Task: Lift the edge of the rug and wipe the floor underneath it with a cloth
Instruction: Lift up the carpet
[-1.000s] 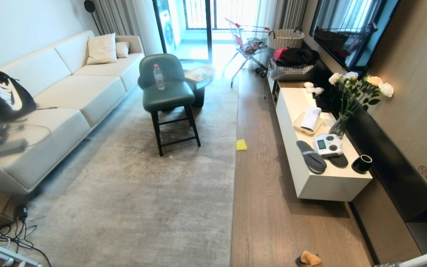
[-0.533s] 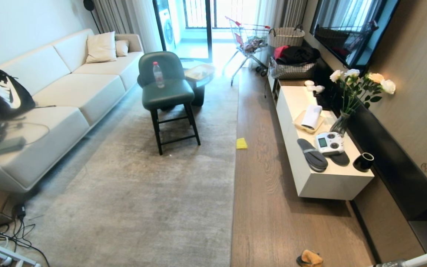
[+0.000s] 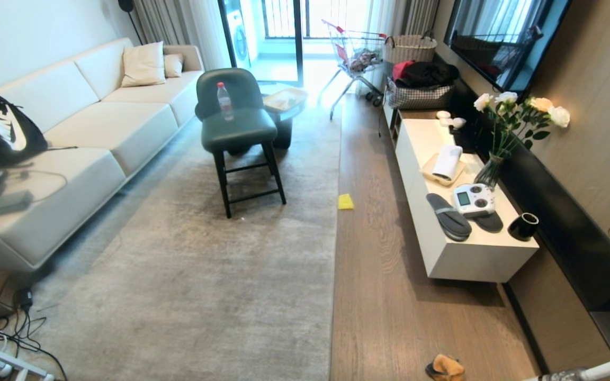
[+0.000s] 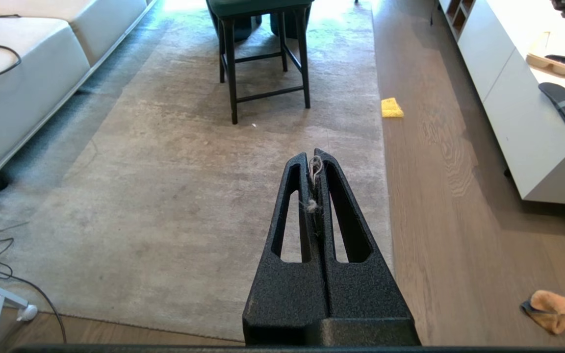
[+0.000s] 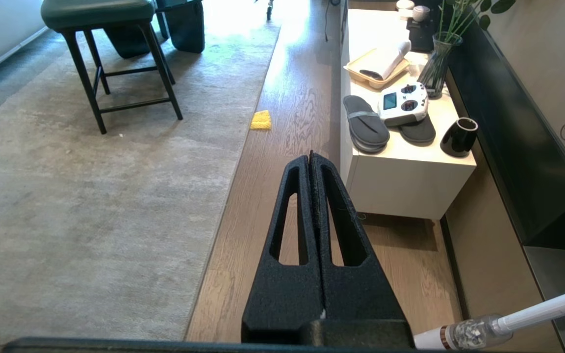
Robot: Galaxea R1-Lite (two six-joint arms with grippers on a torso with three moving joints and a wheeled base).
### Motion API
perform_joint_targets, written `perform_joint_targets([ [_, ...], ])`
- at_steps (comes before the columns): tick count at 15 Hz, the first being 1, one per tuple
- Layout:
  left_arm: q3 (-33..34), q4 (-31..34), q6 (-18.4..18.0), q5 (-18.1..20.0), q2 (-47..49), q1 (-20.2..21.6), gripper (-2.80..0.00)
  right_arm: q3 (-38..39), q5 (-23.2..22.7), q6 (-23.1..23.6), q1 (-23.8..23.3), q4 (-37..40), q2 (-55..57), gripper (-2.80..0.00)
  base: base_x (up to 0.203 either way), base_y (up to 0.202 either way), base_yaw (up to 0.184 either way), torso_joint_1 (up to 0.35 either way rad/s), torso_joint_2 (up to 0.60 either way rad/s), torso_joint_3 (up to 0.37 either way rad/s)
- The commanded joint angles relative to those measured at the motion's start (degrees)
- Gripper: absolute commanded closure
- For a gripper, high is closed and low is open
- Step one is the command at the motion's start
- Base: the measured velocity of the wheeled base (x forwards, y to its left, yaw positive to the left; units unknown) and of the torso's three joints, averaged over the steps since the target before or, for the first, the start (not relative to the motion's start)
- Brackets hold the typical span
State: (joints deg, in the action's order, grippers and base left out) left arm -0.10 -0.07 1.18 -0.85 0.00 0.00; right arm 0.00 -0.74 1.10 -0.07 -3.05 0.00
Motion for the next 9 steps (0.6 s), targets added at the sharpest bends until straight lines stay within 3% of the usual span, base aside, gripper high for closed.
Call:
perform_joint_targets([
  [1,0.01,-0.01,0.05,-0.03,0.0,0.0,0.0,0.0,-0.05,0.04,0.05,-0.03,0.0,0.0,0.0,0.0,0.0,-0.122,0.31,0.174],
  [9,0.01,-0.01,0.05,-0.03,0.0,0.0,0.0,0.0,-0.05,0.04,-0.01,-0.03,0.0,0.0,0.0,0.0,0.0,-0.138,0.34,0.195],
])
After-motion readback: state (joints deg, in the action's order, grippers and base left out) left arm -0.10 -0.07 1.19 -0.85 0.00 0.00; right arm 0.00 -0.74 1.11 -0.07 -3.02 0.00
